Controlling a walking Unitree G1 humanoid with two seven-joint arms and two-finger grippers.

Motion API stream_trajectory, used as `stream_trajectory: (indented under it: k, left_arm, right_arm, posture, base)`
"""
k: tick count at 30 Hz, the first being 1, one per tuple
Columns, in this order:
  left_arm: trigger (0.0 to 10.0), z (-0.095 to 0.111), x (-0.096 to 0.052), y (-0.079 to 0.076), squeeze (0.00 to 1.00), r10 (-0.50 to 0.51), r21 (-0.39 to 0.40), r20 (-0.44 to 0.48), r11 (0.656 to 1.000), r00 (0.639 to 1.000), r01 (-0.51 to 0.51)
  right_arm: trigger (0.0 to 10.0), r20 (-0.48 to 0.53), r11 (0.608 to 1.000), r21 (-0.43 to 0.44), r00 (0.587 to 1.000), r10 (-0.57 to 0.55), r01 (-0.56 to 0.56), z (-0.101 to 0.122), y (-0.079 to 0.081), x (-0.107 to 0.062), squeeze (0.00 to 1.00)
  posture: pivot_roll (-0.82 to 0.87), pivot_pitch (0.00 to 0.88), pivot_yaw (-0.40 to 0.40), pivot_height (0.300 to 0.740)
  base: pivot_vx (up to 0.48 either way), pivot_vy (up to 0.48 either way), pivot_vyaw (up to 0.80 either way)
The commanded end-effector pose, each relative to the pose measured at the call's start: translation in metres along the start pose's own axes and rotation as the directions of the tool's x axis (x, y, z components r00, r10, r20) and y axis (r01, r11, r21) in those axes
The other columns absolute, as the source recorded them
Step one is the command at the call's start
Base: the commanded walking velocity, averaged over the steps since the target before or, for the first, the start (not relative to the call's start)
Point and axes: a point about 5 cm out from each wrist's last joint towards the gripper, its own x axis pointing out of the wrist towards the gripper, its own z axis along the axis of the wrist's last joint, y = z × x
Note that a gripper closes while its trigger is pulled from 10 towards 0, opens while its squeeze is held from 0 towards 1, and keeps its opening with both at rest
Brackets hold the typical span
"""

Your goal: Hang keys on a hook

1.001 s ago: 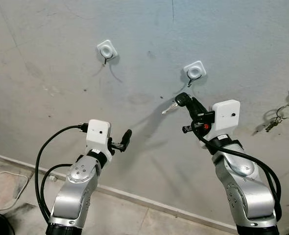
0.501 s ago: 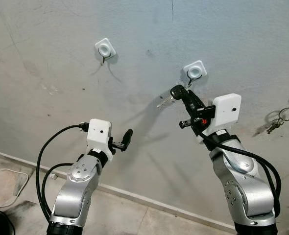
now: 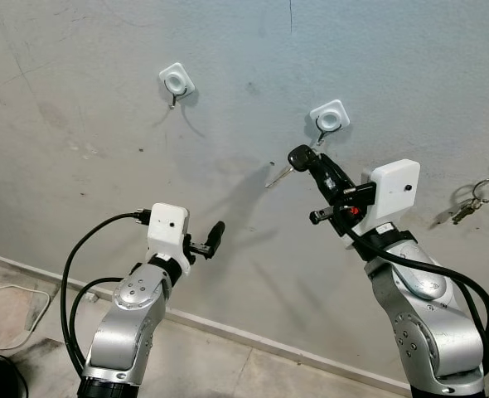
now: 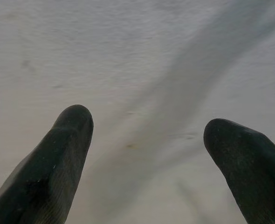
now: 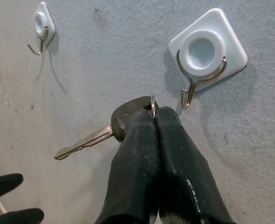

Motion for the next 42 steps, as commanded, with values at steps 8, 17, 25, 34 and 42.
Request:
stream_trajectory:
  k: [8, 17, 25, 34, 42]
  left_arm:
    - [10.0, 0.04, -0.008, -0.033, 0.0, -0.251, 0.021, 0.156, 0.968, 0.955, 0.251]
    - [10.0, 0.046, -0.011, -0.038, 0.0, -0.284, 0.028, 0.159, 0.959, 0.946, 0.283]
    - [10.0, 0.045, -0.013, -0.039, 0.0, -0.295, 0.029, 0.14, 0.955, 0.945, 0.294]
    - [10.0, 0.046, -0.014, -0.038, 0.0, -0.296, 0.035, 0.134, 0.955, 0.946, 0.294]
    - [10.0, 0.045, -0.017, -0.038, 0.0, -0.293, 0.03, 0.127, 0.956, 0.948, 0.292]
  right_arm:
    - [10.0, -0.011, 1.0, 0.012, 1.0, 0.012, -0.011, -0.002, 0.001, 0.002, 0.0]
    - [10.0, -0.009, 1.0, 0.02, 1.0, 0.022, -0.022, -0.002, 0.0, 0.002, 0.0]
    - [10.0, 0.041, 0.999, 0.029, 0.998, 0.039, -0.04, 0.006, -0.001, 0.011, 0.0]
    - [10.0, 0.052, 0.997, 0.075, 0.998, 0.027, -0.031, 0.004, -0.003, 0.02, 0.0]
    - [10.0, 0.043, 0.982, 0.188, 0.999, 0.0, -0.008, -0.004, -0.006, 0.021, 0.0]
  posture:
    - [0.12, 0.048, -0.056, 0.74]
    - [0.12, 0.049, -0.059, 0.74]
    - [0.13, 0.044, -0.055, 0.74]
    - [0.14, 0.039, -0.057, 0.74]
    - [0.14, 0.039, -0.058, 0.74]
  base:
    - [0.0, 0.0, 0.0]
    - [0.0, 0.0, 0.0]
    - [0.0, 0.0, 0.0]
    - [0.0, 0.0, 0.0]
    - [0.0, 0.0, 0.0]
